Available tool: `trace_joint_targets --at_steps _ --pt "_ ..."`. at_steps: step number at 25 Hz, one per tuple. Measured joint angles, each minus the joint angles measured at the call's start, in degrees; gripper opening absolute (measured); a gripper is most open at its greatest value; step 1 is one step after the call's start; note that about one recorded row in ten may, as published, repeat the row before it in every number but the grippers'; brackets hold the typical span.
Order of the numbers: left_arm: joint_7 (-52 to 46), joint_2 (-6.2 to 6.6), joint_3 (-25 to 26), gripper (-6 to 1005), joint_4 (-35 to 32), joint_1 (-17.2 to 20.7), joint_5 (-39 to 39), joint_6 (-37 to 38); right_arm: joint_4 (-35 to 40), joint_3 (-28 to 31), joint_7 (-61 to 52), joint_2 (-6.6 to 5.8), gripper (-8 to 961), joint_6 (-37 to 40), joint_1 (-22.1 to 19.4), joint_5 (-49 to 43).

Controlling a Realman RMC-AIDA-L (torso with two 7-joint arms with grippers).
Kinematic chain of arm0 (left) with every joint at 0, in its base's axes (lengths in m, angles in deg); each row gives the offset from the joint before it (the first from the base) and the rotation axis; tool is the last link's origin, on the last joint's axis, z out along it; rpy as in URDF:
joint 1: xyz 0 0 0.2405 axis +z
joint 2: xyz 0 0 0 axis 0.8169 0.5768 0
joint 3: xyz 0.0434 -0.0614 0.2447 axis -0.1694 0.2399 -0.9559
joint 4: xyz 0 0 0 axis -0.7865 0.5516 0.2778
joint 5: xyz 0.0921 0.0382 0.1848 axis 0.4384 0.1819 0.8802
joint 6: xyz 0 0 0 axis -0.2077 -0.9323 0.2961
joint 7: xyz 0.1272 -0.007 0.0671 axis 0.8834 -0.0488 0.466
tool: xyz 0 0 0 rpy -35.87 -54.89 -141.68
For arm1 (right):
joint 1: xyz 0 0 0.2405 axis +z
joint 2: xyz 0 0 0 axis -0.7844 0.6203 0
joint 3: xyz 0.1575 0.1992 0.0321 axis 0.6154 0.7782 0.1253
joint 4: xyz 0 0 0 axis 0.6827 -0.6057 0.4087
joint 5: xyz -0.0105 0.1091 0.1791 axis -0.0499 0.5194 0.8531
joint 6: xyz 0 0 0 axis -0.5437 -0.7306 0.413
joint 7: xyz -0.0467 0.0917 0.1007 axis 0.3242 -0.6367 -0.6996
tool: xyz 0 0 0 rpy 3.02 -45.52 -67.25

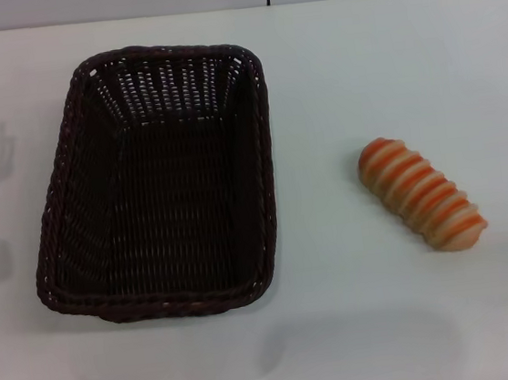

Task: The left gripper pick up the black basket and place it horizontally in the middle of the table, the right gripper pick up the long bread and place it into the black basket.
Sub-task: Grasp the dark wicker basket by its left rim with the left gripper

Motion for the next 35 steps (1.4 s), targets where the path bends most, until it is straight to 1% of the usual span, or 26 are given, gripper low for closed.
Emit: trace_joint_targets --at_steps 1,2,4,7,9,10,11,12,13,14,15,16,17,18,19,20,22,23,24,25,30,33,35 --pt "0.3 0.29 -1.2 793 1.5 0.0 0.1 -2.4 0.0 0.0 0.0 0.00 825 0.0 0.0 0.0" --pt "0.4 0.33 -1.3 792 1.8 0.0 0.1 -2.8 -0.1 -0.1 0.0 0.00 825 0.0 0.1 0.0" --pt "0.9 0.80 -1.5 792 5.5 0.4 0.6 -7.1 -0.1 -0.1 0.0 0.00 824 0.0 0.1 -0.1" --pt "4.4 2.32 -1.1 791 15.4 2.2 3.0 -17.3 -0.2 -0.1 0.0 0.00 824 0.0 0.0 -0.1" --pt "4.4 2.32 -1.1 790 15.4 2.2 3.0 -17.3 -0.3 -0.2 0.0 0.00 823 0.0 -0.1 -0.1" --pt "6.3 3.10 -1.0 790 20.1 3.1 4.4 -22.4 -0.3 -0.2 0.0 0.00 823 0.0 -0.1 -0.1" --pt "6.3 3.10 -1.0 789 20.1 3.1 4.4 -22.4 -0.3 -0.2 0.0 0.00 822 0.0 -0.2 -0.1" --pt "9.7 4.99 0.7 789 38.5 6.4 7.9 -43.4 -0.3 -0.2 0.0 0.00 822 -0.1 -0.2 -0.1" --pt "9.8 5.07 2.3 789 44.9 7.5 8.4 -51.2 -0.3 -0.2 0.0 0.00 822 -0.1 -0.2 -0.1" --pt "9.9 5.04 4.5 788 53.0 8.7 8.8 -62.9 -0.3 -0.2 0.0 0.01 821 -0.1 -0.2 -0.1" --pt "9.9 4.95 5.7 788 57.6 9.2 8.9 -69.5 -0.3 -0.2 0.0 0.03 821 -0.1 -0.2 -0.1" --pt "9.9 4.86 6.5 787 59.8 9.2 9.0 -73.3 -0.2 -0.2 0.0 0.05 821 -0.1 -0.2 -0.1" --pt "9.9 4.58 7.8 787 64.1 9.2 9.0 -80.9 -0.3 -0.2 0.0 0.06 820 -0.2 -0.2 -0.1" --pt "9.9 4.58 7.8 786 64.1 9.2 9.0 -80.9 -0.2 -0.2 0.0 0.06 820 -0.3 -0.2 -0.1" --pt "10.1 4.08 9.2 786 67.2 9.0 9.0 -87.5 -0.3 -0.2 0.0 0.06 820 -0.5 -0.2 -0.1" --pt "11.0 2.28 12.6 784 72.8 8.2 9.0 -100.7 -0.2 -0.3 0.0 0.06 820 -0.8 -0.2 -0.1" --pt "12.5 0.70 15.4 780 76.7 7.7 9.0 -109.3 -0.2 -0.3 0.0 0.05 819 -1.4 0.0 -0.1" --pt "12.5 0.70 15.4 778 76.7 7.7 9.0 -109.3 -0.2 -0.4 0.0 0.04 819 -1.6 0.0 -0.1" --pt "13.1 0.33 16.1 776 78.3 7.7 8.9 -113.5 -0.2 -0.5 0.0 0.03 818 -1.8 0.0 -0.1" --pt "13.2 0.41 16.0 774 79.4 7.6 8.6 -116.7 -0.1 -0.5 0.0 0.03 818 -2.0 0.0 -0.1" --pt "13.2 0.26 15.6 764 78.1 7.3 8.6 -120.3 0.1 -0.9 0.0 0.01 817 -2.1 0.1 -0.1" --pt "13.1 0.24 15.5 758 77.7 7.2 8.6 -120.7 0.1 -0.9 0.0 0.00 816 -2.1 0.0 -0.1" --pt "12.5 0.30 14.9 754 76.0 6.9 8.7 -122.0 0.1 -0.9 0.0 0.00 815 -2.1 0.0 -0.1"
